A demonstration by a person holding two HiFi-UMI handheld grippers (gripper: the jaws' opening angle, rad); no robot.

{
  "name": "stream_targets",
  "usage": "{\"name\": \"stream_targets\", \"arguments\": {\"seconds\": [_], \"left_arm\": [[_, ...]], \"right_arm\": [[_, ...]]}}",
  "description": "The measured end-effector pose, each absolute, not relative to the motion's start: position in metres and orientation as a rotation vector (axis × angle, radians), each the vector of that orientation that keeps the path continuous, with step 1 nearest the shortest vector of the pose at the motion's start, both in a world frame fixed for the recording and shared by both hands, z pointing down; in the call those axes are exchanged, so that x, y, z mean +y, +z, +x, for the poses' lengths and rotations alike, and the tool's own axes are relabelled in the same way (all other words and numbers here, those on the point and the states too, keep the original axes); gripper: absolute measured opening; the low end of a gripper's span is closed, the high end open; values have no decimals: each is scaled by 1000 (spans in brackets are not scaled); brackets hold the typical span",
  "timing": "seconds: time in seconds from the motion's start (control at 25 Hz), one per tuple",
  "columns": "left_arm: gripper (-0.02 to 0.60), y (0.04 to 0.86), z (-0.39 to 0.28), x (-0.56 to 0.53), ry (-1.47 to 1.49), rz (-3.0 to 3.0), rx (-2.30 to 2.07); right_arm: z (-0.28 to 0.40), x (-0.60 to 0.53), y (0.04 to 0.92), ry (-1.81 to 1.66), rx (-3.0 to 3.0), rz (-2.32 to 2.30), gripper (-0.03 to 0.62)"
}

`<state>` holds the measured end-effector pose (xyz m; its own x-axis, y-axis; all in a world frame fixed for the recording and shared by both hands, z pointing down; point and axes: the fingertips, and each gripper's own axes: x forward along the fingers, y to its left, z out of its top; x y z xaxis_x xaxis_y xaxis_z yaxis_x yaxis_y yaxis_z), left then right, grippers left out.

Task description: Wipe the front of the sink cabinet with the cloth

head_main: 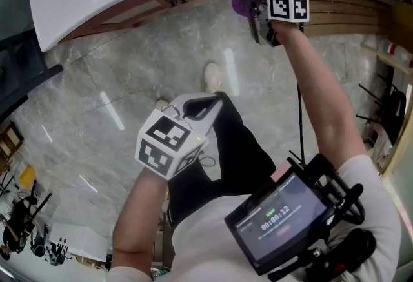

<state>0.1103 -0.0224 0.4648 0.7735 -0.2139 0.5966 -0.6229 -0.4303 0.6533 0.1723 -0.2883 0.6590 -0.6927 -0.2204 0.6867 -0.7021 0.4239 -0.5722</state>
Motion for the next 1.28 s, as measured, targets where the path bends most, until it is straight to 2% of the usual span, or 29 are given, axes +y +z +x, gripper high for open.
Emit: {"name": "stream_targets", "arguments": {"seconds": [0.48,0.64,0.84,1.28], "left_arm": [[6,467,105,-20,566,2025,-641],[6,466,86,-12,549,2016,-682],[6,465,53,6,517,1993,-741],[6,476,-46,65,395,1879,-927]], "right_arm": [[236,-303,675,1124,-2014,1027,72],[224,-287,678,1085,-2011,1049,72],[144,-224,693,1044,-2053,836,72],[-100,-103,718,951,-2144,371,72]]}}
